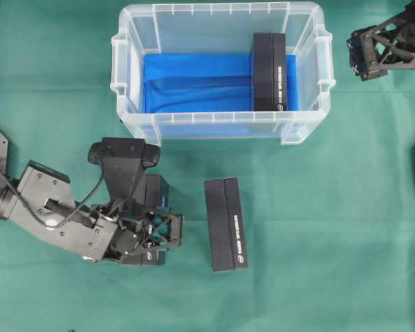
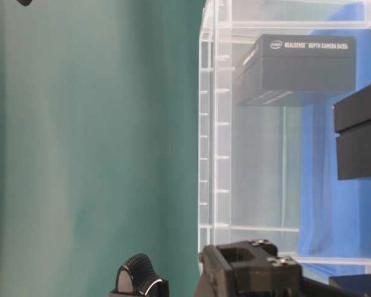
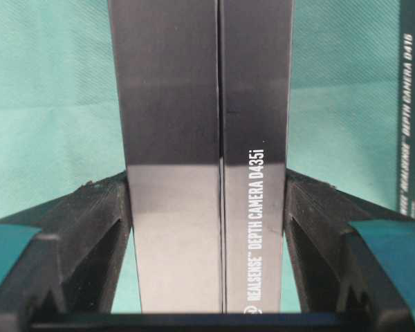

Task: Take out the box from the case.
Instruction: 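Carry the boxes forward and lower them left of the first pair, then open the left gripper and withdraw it to the upper left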

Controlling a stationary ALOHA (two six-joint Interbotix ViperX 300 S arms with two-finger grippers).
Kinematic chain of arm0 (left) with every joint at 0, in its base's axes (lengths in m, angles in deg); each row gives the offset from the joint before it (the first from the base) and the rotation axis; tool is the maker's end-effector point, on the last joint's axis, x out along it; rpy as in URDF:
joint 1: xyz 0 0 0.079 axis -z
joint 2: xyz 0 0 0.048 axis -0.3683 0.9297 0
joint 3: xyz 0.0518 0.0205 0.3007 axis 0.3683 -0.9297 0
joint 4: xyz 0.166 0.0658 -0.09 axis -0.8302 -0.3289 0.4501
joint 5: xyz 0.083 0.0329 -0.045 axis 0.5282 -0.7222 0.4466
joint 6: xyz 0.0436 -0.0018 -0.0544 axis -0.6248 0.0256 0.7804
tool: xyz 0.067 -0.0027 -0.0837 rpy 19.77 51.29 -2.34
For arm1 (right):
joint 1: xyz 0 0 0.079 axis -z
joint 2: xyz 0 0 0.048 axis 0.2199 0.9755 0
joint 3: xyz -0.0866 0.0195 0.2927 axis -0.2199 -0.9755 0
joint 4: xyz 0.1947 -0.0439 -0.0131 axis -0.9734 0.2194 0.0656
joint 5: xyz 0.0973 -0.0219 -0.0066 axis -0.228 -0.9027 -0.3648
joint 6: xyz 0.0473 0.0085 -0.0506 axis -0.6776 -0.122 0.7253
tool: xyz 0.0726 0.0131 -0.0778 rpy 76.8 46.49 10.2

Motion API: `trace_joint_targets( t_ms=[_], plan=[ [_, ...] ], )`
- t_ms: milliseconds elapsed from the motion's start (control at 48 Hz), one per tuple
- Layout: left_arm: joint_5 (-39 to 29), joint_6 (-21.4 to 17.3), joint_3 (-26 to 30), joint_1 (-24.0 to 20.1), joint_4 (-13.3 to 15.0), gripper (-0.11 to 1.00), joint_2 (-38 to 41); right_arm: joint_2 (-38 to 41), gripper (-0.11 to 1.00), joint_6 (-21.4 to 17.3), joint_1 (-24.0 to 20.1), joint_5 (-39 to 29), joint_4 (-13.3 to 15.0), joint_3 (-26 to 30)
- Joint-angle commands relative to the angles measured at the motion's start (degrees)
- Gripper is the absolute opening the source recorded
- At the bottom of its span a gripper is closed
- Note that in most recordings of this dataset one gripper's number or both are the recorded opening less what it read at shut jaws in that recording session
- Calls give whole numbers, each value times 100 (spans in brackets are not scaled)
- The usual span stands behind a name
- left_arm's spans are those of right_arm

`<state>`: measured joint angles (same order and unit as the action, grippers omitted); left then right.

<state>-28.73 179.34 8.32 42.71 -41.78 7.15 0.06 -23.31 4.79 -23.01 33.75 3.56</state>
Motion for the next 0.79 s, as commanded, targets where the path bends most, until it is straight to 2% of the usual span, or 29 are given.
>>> trace_joint_targets(
  t_ms=[0, 83, 208, 250, 625, 771],
  plan=[
    [26, -9, 79, -18, 53, 61, -220, -18, 93, 0, 0, 9, 18, 70],
    [18, -26, 62, -18, 149, 63, -246, -18, 93, 0, 0, 9, 9, 70],
    [9, -35, 53, -18, 176, 90, -316, -18, 93, 0, 0, 9, 18, 79],
    [0, -26, 62, -18, 176, 95, -334, -18, 93, -9, 0, 9, 18, 79],
    [-123, -26, 211, -18, 185, 91, -422, -18, 93, -9, -26, 9, -9, 79],
    [-457, -35, 422, -18, 185, 91, -536, -18, 93, -9, -18, 0, -9, 79]
  ],
)
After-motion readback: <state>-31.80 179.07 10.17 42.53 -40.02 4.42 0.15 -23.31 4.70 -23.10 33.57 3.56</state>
